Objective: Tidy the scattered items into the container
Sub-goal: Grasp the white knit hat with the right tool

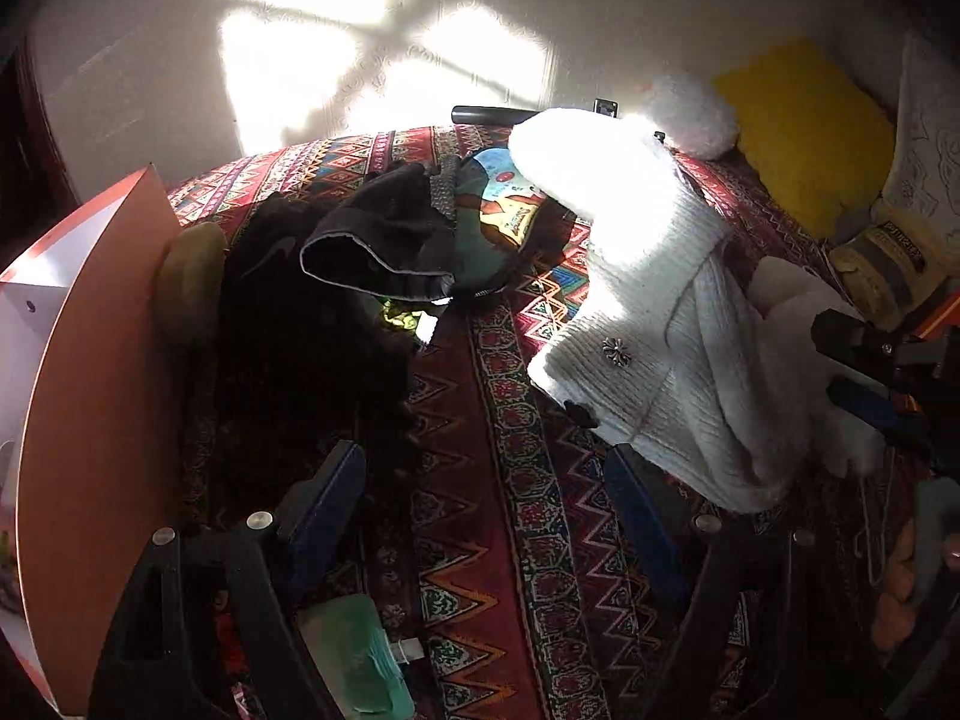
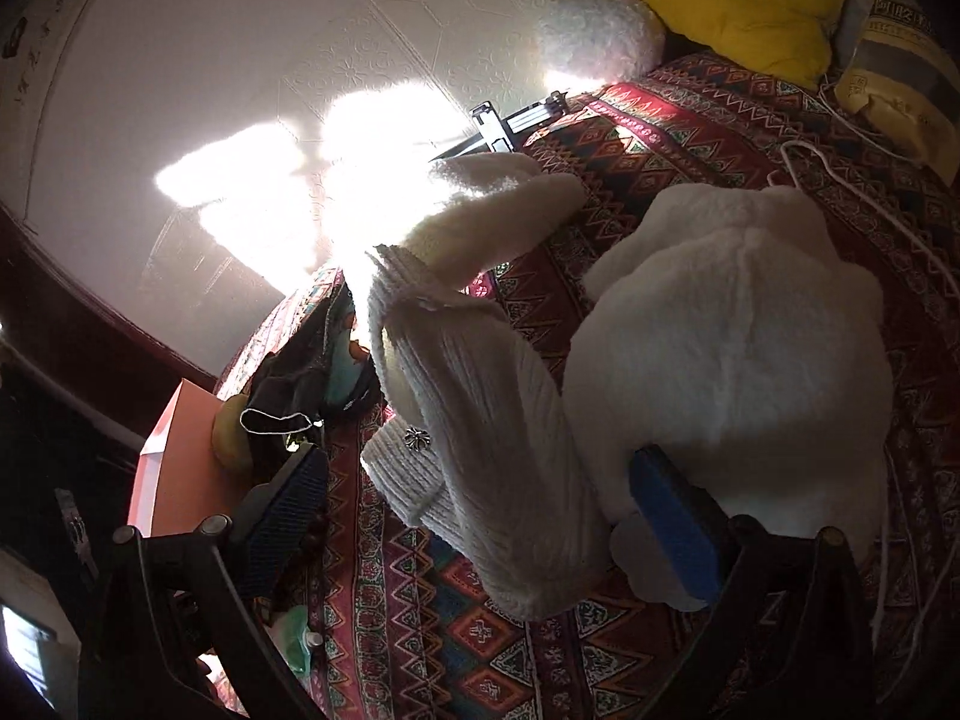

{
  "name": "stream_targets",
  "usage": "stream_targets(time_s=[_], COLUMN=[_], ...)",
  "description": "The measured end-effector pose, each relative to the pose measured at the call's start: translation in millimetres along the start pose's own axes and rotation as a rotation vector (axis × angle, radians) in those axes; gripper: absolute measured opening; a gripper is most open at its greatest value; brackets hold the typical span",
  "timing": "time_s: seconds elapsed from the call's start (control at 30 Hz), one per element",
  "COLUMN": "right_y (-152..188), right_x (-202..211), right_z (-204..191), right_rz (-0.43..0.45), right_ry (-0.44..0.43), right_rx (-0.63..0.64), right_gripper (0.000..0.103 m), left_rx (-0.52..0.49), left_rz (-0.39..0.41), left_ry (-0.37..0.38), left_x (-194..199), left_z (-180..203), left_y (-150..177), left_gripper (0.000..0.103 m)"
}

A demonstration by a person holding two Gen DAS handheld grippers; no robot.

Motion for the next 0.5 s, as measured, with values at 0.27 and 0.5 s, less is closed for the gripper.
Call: stream_targets(time_s=[0.27, 0.5], right_y=[17.1, -6.7], right_x=[-57.7, 6.7], right_z=[-35.7, -39.1], right_rz=[-0.001, 0.075], right_ry=[0.249, -0.072], right_rx=[0.361, 0.201], right_gripper=[0.09, 0.023], left_rx=[-0.035, 0.049], left_rz=[-0.059, -0.082], left_ry=[-0.1, 0.101], left_x=[-17.3, 1.4], left_z=[15.5, 33.0], left_y=[10.1, 45.0], left_gripper=[0.081, 0.081])
Point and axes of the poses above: each gripper's, at about its wrist camera, not at the fingertips, and x roughly against the way its jaws point, z to its right, y to its underside, the point moved 7 cm from there along -x, roughly the way its jaws point, and after that the axes turned 9 degrees about -z, right-handed, at the moved point
